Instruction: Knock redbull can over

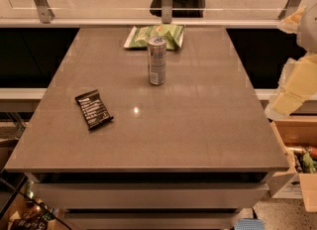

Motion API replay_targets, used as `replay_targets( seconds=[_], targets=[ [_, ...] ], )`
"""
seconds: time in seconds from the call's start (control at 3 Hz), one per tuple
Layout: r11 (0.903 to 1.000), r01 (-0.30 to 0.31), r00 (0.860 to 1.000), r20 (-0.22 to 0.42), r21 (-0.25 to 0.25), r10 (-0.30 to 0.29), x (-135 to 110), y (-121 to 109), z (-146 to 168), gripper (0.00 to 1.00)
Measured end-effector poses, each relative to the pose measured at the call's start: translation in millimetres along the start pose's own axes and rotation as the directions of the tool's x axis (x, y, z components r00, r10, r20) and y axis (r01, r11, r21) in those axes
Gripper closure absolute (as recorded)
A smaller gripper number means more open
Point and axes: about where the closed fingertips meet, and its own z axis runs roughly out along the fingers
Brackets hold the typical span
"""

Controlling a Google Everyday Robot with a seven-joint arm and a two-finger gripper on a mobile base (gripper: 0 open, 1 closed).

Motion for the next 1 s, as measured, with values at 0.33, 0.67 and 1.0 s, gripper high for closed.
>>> replay_targets(
  seconds=[0.33, 0.67, 1.0],
  targets=[
    [0.997, -0.077, 0.992, 0.098, -0.007, 0.078, -5, -2, 10, 0.0],
    [0.9911, -0.13, 0.966, 0.223, -0.032, 0.133, -20, -4, 30, 0.0],
    [0.9833, -0.175, 0.918, 0.352, -0.049, 0.181, -37, -11, 48, 0.0]
  ],
)
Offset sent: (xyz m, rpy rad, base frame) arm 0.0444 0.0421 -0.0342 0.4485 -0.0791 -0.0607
